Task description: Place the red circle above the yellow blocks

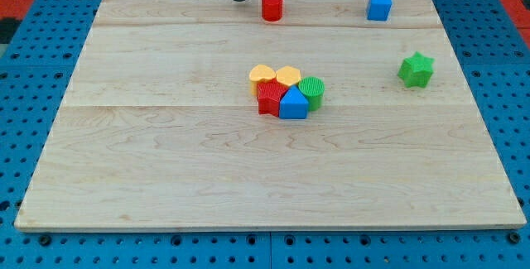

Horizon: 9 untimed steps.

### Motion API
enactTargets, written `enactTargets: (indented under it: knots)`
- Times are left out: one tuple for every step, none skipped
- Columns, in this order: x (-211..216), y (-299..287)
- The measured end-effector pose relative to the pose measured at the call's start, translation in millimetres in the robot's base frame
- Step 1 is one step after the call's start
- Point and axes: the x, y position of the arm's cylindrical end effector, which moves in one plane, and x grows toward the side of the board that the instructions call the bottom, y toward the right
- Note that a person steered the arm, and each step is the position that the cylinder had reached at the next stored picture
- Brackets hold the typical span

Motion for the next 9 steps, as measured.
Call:
enactTargets:
  knots:
    - [7.9,24.2]
    - [18.3,41.6]
    - [41.7,61.2]
    - [66.9,84.9]
    - [72.9,101.0]
    - [88.1,105.3]
    - [111.3,107.1]
    - [116.7,124.1]
    - [116.4,157.0]
